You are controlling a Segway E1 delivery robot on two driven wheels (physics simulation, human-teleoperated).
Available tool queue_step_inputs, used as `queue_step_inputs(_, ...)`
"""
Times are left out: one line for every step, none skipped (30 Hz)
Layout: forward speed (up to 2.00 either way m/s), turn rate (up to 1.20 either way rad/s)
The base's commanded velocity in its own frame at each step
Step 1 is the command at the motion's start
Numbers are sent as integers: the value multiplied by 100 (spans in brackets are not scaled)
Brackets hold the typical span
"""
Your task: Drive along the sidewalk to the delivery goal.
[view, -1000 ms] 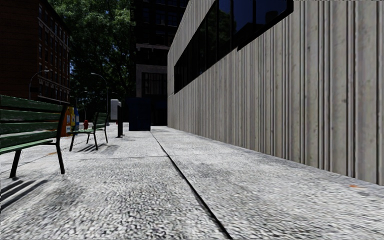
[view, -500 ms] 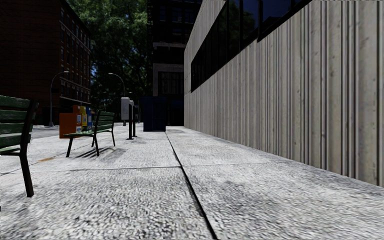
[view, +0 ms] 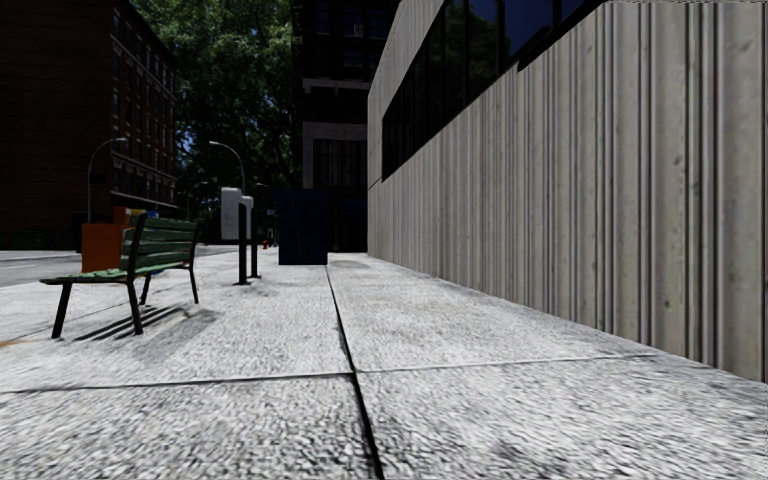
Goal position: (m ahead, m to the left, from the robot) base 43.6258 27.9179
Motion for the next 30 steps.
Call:
queue_step_inputs(200,0)
queue_step_inputs(200,0)
queue_step_inputs(200,0)
queue_step_inputs(200,0)
queue_step_inputs(200,0)
queue_step_inputs(200,0)
queue_step_inputs(200,0)
queue_step_inputs(200,0)
queue_step_inputs(200,0)
queue_step_inputs(200,0)
queue_step_inputs(200,0)
queue_step_inputs(200,0)
queue_step_inputs(200,0)
queue_step_inputs(200,0)
queue_step_inputs(200,0)
queue_step_inputs(200,0)
queue_step_inputs(200,0)
queue_step_inputs(200,0)
queue_step_inputs(200,0)
queue_step_inputs(200,0)
queue_step_inputs(200,0)
queue_step_inputs(200,0)
queue_step_inputs(200,0)
queue_step_inputs(200,0)
queue_step_inputs(200,0)
queue_step_inputs(200,0)
queue_step_inputs(200,0)
queue_step_inputs(200,8)
queue_step_inputs(200,65)
queue_step_inputs(200,120)
